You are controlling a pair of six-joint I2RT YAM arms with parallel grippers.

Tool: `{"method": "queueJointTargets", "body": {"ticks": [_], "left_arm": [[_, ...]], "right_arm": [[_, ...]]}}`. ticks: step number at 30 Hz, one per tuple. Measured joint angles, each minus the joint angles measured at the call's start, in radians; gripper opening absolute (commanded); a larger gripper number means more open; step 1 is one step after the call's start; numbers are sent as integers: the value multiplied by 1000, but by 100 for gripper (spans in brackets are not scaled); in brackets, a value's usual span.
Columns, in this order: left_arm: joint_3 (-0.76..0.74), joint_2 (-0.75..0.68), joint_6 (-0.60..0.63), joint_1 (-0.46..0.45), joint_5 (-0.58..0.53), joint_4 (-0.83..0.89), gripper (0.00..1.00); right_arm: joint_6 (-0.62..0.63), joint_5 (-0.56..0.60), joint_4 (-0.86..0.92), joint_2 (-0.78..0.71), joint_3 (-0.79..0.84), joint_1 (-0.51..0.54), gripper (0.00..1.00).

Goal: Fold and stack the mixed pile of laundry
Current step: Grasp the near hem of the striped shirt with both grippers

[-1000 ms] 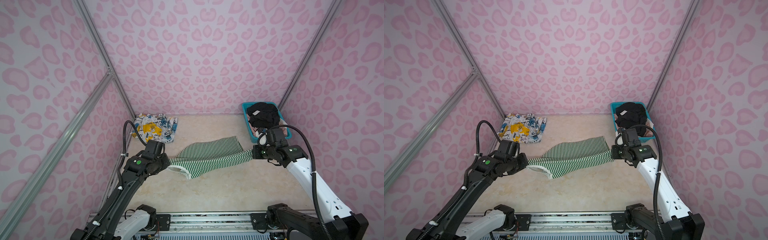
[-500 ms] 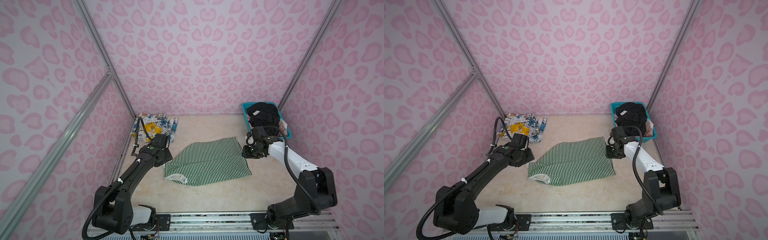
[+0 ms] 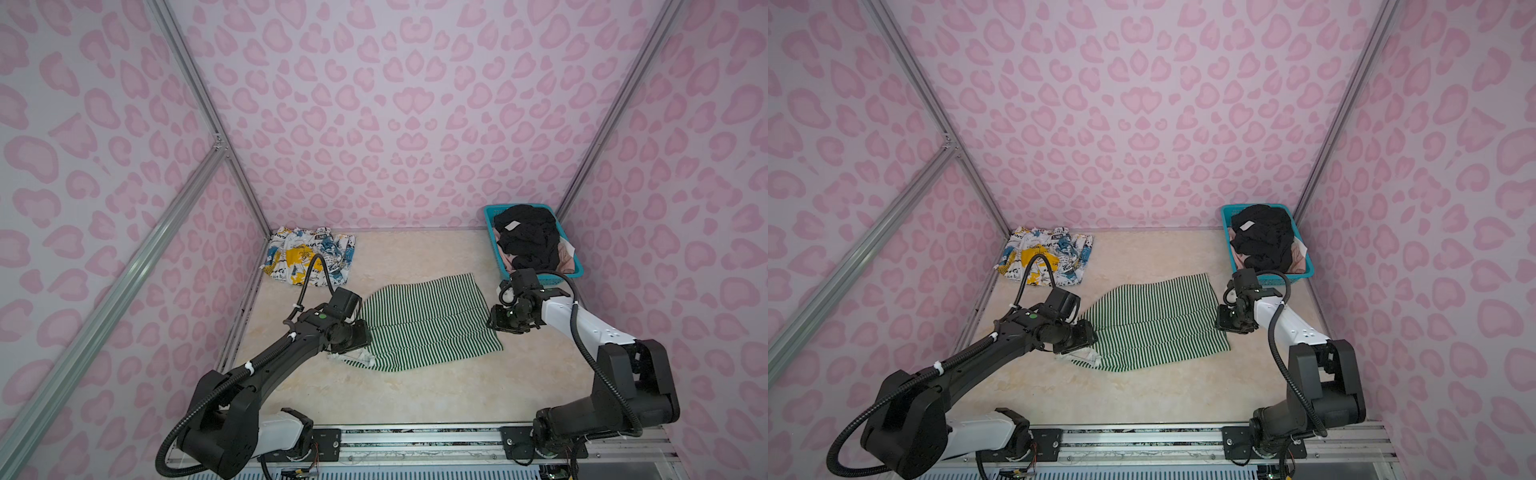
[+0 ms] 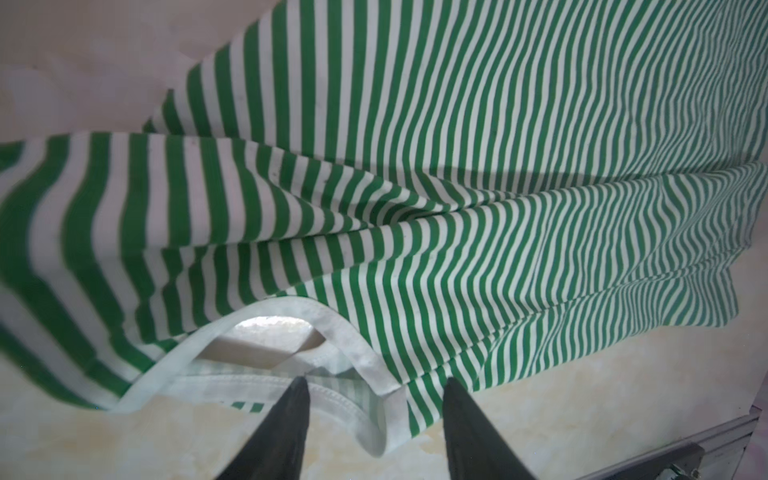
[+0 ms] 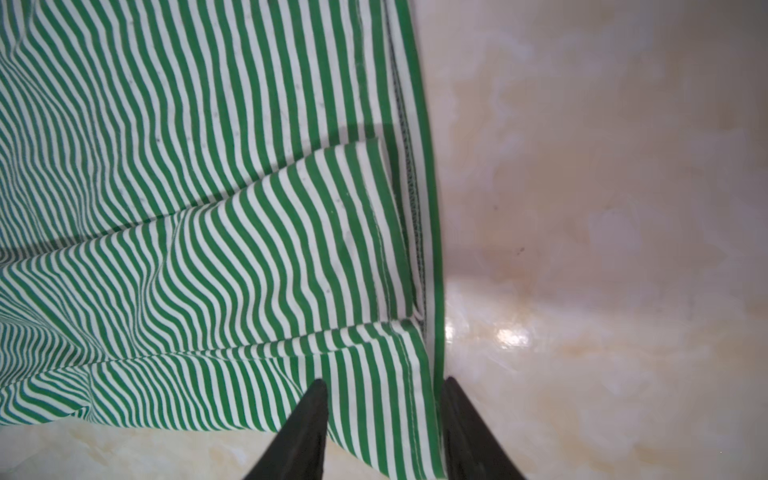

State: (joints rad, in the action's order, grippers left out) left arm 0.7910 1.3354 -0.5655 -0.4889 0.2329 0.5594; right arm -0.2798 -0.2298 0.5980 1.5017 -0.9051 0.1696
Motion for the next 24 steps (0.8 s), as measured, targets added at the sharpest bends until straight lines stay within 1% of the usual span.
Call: {"method": "queueJointTargets", "body": {"ticks": [6,10,13,18,24], "left_arm": [[1,103,-11,-22,3,-90,46],[6,152,-14,-34,23,-123,44],[6,165,-18,-43,37,-137,43],[-2,166,-38,-43,43,-153,41],[-13,164,-63,-43,29,-152,40]], "right_arm": [[-14,-21,-78,71,14,-24,43],[-19,-43,-121,110,19,-40,40],[-19,-65,-147,131,19,-46,32],[-19,-99,-169,138,21,-50,16],[-18,-118,-162,67,37,-53,3]]}}
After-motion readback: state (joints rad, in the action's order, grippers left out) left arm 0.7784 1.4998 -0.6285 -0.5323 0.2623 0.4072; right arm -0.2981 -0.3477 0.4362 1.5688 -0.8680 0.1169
